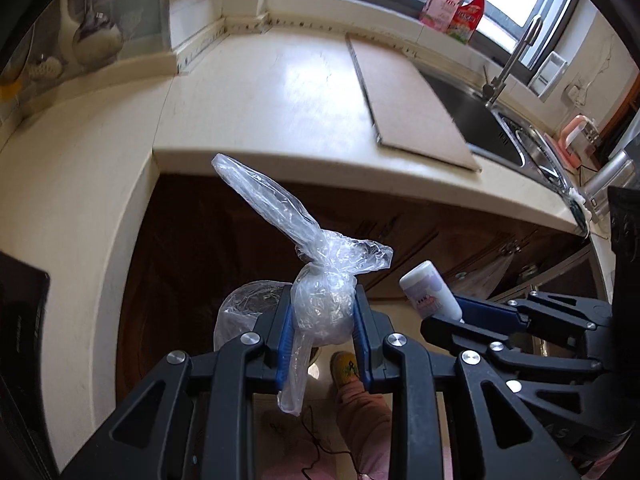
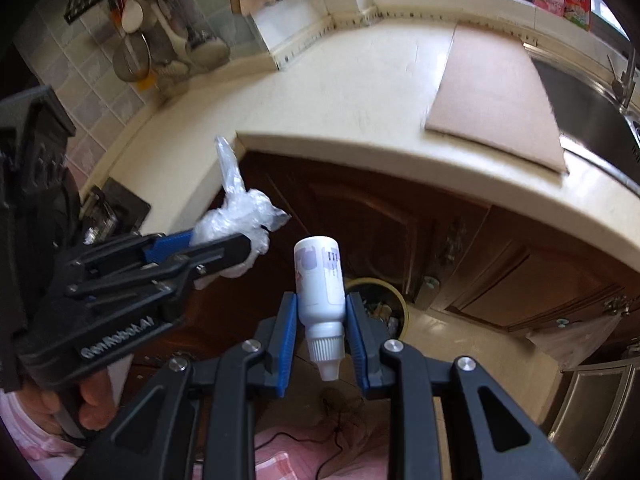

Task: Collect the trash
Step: 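Carry the plastic bag and white bottle down over the floor bin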

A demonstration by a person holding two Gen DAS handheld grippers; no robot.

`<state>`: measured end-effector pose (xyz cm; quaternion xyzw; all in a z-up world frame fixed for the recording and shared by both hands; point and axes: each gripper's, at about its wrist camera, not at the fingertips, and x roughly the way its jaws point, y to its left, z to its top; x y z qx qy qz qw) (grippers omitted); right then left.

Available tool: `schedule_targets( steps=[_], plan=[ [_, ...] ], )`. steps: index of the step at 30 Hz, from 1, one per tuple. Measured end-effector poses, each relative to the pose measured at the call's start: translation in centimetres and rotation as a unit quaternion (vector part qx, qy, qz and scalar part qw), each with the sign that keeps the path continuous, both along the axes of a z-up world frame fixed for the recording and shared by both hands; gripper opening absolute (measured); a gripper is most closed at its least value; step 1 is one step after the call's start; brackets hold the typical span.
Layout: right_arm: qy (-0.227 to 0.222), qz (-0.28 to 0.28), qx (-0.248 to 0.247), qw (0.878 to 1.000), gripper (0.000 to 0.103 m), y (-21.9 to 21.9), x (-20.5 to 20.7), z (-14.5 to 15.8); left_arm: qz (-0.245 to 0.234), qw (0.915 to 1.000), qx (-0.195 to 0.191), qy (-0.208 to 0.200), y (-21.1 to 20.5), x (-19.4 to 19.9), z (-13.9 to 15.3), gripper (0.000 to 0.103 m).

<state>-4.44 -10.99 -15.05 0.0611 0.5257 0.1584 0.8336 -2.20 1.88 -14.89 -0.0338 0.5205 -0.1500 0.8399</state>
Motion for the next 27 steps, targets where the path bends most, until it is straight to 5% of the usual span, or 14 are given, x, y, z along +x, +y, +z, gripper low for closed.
schedule_targets(
  steps=[22,27],
  plan=[
    [0.107,0.004,0.013,0.994,0.026,1.3,6.1,-22.1,0.025,0.9944,0.011,0.102,1.3,3.6,-24.6,0.027],
    [0.131,-0.005,0.009,0.991,0.026,1.1,8.9,-28.8,0.035,0.9928,0.022,0.112,1.3,5.8,-30.7,0.036]
  ],
)
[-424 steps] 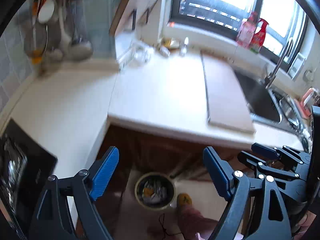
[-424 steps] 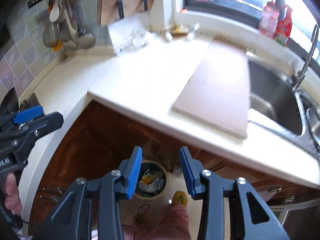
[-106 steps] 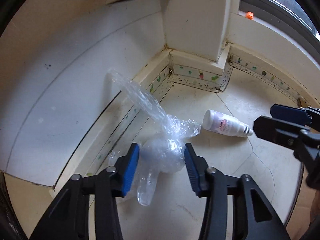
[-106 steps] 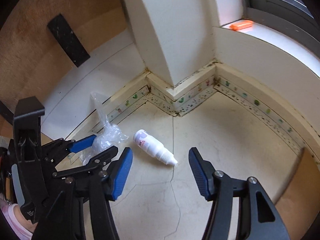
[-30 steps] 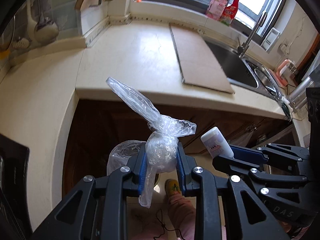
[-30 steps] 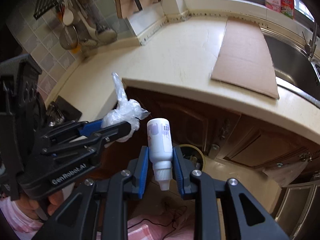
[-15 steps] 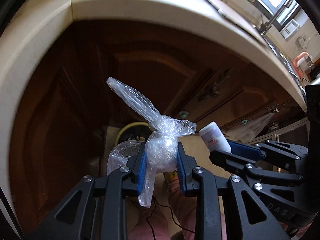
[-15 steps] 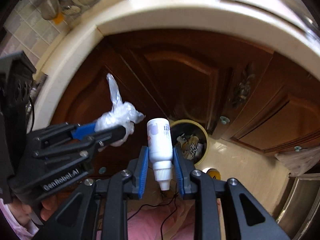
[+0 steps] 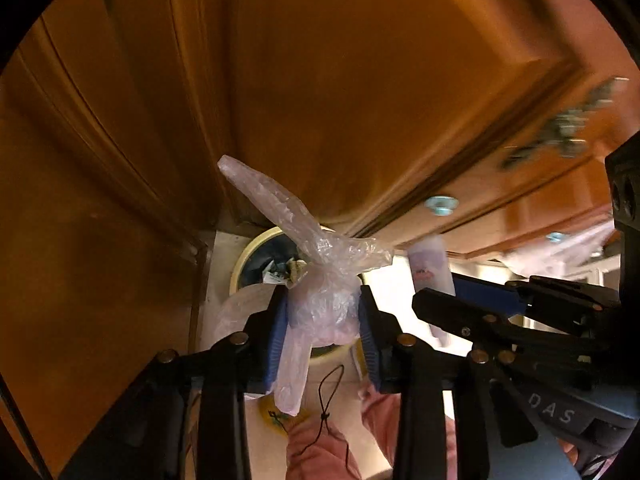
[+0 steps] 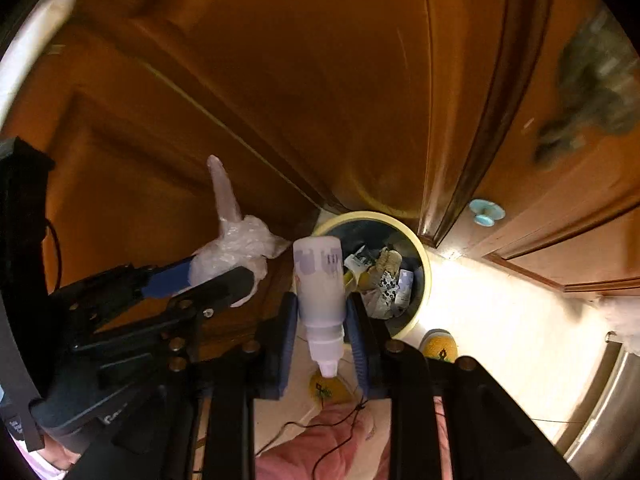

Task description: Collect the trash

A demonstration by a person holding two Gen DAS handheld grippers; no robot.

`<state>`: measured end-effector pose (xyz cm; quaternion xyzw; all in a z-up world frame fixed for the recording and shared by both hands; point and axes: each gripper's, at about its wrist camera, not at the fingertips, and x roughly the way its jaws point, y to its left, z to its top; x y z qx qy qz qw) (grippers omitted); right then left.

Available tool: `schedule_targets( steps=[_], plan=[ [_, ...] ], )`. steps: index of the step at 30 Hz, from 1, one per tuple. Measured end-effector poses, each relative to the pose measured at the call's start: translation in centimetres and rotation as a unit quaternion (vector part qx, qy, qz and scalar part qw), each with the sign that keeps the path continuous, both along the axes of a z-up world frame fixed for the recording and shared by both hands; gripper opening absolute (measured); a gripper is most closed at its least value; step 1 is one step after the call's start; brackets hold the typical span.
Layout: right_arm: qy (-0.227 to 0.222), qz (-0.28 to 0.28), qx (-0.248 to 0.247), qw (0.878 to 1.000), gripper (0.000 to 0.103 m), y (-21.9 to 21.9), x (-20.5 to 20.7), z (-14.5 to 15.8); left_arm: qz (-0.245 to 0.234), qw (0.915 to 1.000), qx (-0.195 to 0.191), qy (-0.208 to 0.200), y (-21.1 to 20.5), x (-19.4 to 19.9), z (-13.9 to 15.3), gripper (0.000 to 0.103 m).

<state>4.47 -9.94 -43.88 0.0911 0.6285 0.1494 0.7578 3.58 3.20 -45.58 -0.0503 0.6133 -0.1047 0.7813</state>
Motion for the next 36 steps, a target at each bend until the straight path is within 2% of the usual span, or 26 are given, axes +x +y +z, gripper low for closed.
schedule_targets(
  steps=[1,3,6,7,10,15,19,26,33,36],
  plan=[
    [0.005,-0.001,-0.004,1.0,0.026,0.2,0.5,-1.1,0.004,1.0,0.002,0.005,0.1,0.5,-1.3,0.038],
    [0.015,-0.004,-0.019,1.0,0.029,0.2,1.5,-3.9,0.016,0.9997,0.008,0.015,0.6,1.3,-3.8,0.055],
    [0.032,-0.014,-0.032,0.999,0.043,-0.1,2.8,-6.7,0.037,0.9989,0.017,0.022,1.4,1.6,-6.6,0.074],
    [0.035,-0.016,-0.03,0.999,0.046,-0.3,3.1,-7.5,0.042,0.9986,0.018,0.025,1.6,1.8,-7.2,0.076],
    [0.039,-0.01,-0.035,0.999,0.046,-0.4,3.3,-8.6,0.054,0.9974,0.022,0.043,2.6,2.4,-9.1,0.076],
    [0.042,0.009,-0.04,0.998,0.046,-0.2,3.2,-9.2,0.061,0.9962,0.037,0.051,2.6,2.5,-10.0,0.076],
    [0.037,0.02,-0.041,0.998,0.046,-0.1,3.3,-8.7,0.061,0.9962,0.043,0.045,2.6,2.8,-9.7,0.076],
    [0.028,0.021,-0.045,0.998,0.046,-0.2,3.7,-7.3,0.06,0.9963,0.057,0.024,2.7,2.6,-6.4,0.091],
    [0.024,0.019,-0.051,0.998,0.046,-0.4,3.1,-3.8,0.058,0.9952,0.078,0.012,2.2,2.2,-2.3,0.101],
    [0.022,0.018,-0.055,0.998,0.052,-0.5,2.6,-1.6,0.059,0.9952,0.077,0.008,2.5,2.0,0.0,0.102]
  ],
)
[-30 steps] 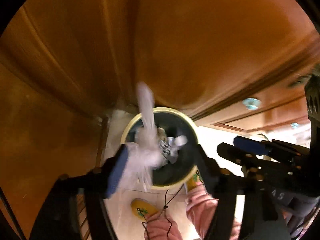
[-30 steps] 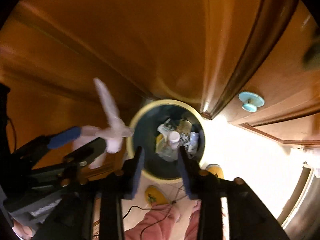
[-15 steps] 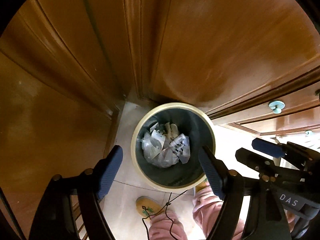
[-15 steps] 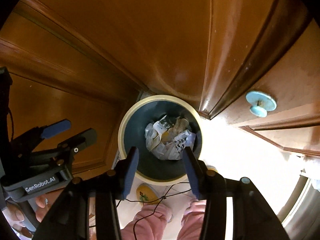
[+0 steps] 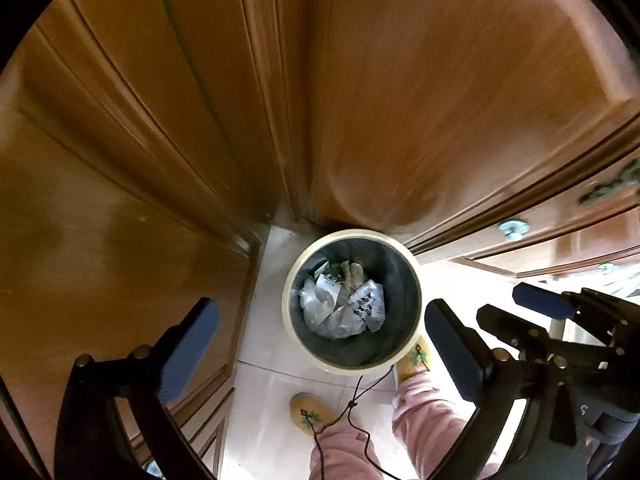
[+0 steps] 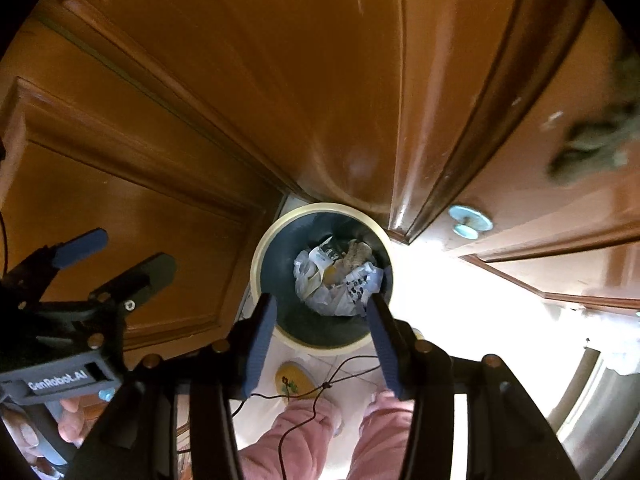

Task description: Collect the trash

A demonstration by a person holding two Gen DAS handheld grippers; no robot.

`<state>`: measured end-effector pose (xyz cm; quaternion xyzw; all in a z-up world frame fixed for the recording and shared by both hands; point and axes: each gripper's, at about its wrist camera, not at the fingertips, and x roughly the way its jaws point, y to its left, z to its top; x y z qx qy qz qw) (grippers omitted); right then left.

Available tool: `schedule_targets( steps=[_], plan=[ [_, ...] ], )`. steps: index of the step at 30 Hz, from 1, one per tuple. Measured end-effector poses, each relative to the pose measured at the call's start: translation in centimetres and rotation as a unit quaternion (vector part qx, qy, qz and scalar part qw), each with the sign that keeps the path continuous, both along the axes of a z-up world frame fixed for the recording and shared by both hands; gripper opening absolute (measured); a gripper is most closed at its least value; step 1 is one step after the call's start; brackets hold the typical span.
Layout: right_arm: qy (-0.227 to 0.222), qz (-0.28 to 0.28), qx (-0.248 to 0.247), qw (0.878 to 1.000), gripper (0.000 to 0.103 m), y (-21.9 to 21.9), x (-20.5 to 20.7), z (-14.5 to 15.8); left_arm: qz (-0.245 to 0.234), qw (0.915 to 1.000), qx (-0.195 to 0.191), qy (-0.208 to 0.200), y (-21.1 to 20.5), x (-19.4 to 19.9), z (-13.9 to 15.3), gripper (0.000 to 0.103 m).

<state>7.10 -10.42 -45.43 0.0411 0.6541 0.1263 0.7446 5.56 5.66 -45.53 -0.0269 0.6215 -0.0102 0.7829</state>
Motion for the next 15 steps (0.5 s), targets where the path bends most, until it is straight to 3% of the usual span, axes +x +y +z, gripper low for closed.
schedule_targets(
  steps=[2,9,15],
  plan=[
    [-0.006,0.001,-0.001,1.0,0.057,0.0,-0.4,1.8,0.003,1.0,0.0,-0.003,0.1,-0.1,1.8,0.102],
    [-0.026,-0.005,-0.005,1.0,0.057,-0.7,-1.6,10.0,0.008,0.9998,0.004,-0.018,0.4,-1.0,9.6,0.102],
    [-0.057,-0.017,0.013,0.998,0.057,-1.5,-2.3,19.9,0.0,0.998,0.015,-0.062,-0.5,-1.7,19.6,0.102]
  ],
)
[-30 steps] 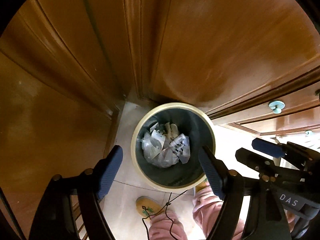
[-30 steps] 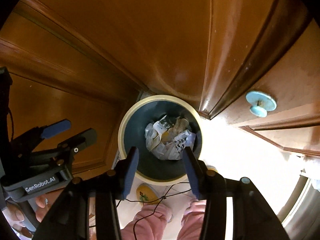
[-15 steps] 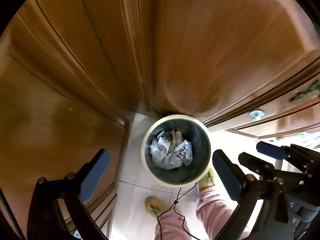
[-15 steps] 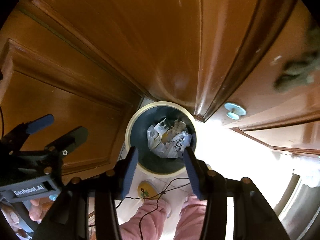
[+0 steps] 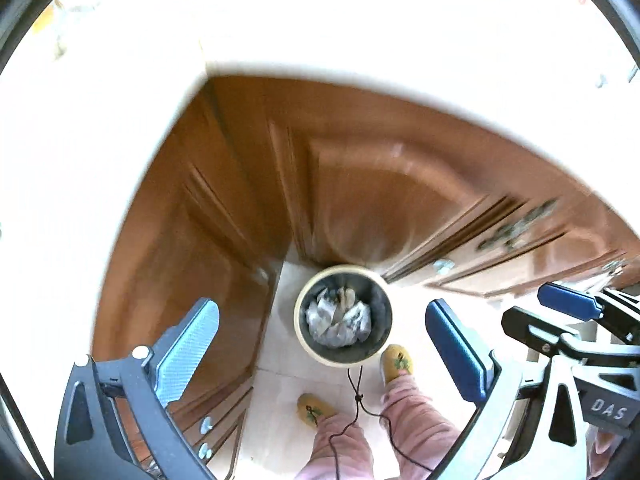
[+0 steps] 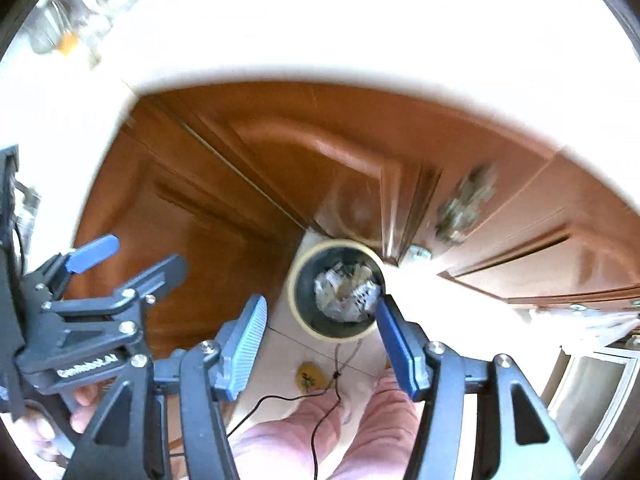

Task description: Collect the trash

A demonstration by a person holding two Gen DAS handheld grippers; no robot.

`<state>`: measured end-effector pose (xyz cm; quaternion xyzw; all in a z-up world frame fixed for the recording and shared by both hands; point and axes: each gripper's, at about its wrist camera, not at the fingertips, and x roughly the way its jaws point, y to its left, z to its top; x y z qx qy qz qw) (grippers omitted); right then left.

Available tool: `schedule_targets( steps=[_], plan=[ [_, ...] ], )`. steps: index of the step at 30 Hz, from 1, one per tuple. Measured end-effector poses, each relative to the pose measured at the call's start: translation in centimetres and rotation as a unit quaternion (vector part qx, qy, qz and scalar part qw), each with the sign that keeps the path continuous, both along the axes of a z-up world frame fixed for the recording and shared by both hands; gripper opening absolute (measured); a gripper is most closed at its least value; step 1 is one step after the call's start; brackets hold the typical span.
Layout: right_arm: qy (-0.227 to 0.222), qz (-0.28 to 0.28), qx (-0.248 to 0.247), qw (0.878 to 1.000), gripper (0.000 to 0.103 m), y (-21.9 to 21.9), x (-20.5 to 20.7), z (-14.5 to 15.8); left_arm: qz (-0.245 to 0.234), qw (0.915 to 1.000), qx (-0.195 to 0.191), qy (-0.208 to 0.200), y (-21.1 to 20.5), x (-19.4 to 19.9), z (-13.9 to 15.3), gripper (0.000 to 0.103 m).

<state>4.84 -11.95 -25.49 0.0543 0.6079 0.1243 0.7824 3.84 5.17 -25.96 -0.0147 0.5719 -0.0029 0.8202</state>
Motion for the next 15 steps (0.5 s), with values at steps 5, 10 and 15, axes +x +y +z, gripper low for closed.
schedule_targets(
  steps=[5,10,15],
  plan=[
    [-0.056,-0.013,0.014,0.998,0.057,-0.8,0.2,9.2,0.009,0.9979,0.004,-0.063,-0.2,0.0,9.8,0.102],
    [-0.125,-0.019,0.018,0.992,0.058,-1.2,0.3,17.0,0.021,0.9927,0.011,-0.118,-0.5,0.2,17.5,0.102],
    [-0.173,-0.024,0.011,0.985,0.058,-1.4,0.0,22.5,0.024,0.9881,0.015,-0.151,-1.6,0.2,23.4,0.102]
  ],
)
